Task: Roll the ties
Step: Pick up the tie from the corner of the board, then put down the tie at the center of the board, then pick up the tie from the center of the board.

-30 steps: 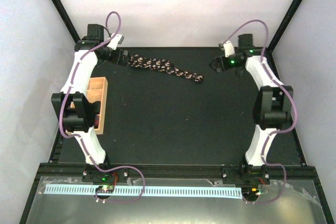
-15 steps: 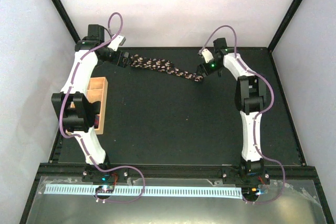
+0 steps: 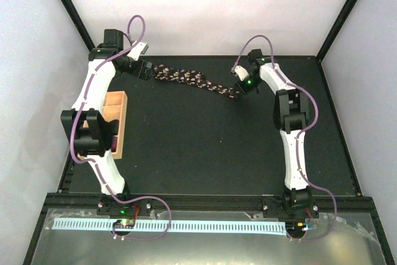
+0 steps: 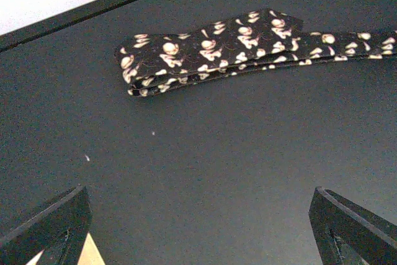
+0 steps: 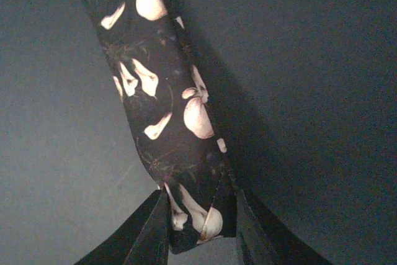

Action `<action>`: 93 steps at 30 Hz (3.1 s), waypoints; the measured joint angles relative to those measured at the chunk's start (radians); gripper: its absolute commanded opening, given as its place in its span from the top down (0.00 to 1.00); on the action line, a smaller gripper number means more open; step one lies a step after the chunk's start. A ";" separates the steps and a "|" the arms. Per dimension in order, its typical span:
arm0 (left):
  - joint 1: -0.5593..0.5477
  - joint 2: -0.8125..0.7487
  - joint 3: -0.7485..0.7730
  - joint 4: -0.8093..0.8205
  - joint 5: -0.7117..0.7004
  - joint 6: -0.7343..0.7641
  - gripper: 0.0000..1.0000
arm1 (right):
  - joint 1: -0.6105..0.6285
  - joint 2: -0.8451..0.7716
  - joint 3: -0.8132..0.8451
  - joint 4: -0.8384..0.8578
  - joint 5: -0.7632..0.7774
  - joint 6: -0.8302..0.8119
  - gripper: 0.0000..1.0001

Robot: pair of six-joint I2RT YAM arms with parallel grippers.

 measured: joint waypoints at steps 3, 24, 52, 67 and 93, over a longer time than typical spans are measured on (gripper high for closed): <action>0.000 0.000 0.000 0.001 -0.002 0.000 0.01 | 0.000 0.002 0.003 -0.040 0.010 -0.016 0.98; -0.268 0.018 0.000 0.020 -0.024 0.085 0.01 | -0.409 -0.650 -0.715 -0.367 -0.451 -0.212 0.98; -0.261 -0.408 -0.507 0.023 -0.080 0.141 0.01 | 0.053 -0.487 -0.457 0.156 -0.225 -0.124 0.16; -0.354 -0.315 -0.556 0.059 -0.080 0.142 0.02 | 0.039 -0.218 -0.340 0.272 0.188 -0.357 0.19; -0.354 -0.244 -0.479 0.076 -0.150 0.164 0.02 | 0.050 -0.013 -0.016 -0.140 0.188 -0.514 0.55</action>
